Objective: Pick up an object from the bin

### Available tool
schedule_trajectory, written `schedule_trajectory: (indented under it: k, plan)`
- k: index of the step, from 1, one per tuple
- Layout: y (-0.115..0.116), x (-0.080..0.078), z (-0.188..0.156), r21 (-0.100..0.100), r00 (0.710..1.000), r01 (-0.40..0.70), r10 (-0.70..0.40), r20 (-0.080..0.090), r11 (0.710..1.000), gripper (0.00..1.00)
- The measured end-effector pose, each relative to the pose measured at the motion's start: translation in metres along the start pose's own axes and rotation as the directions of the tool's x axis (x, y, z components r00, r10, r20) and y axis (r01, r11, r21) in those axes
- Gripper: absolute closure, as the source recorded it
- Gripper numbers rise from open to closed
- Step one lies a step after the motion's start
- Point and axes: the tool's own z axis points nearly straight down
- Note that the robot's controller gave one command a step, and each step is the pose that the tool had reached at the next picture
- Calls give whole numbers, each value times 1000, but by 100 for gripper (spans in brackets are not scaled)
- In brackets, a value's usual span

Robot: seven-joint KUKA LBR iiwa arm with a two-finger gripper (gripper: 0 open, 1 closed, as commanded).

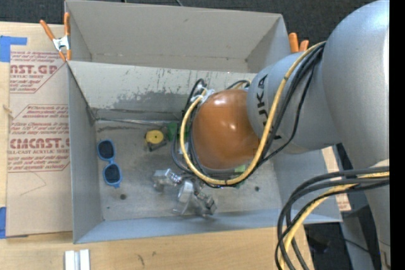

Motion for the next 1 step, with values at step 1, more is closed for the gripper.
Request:
schedule_trajectory:
  k: [1]
  plan:
    - [1, 1, 0, -2, 1000, 0, 0, -2, 1000, 100]
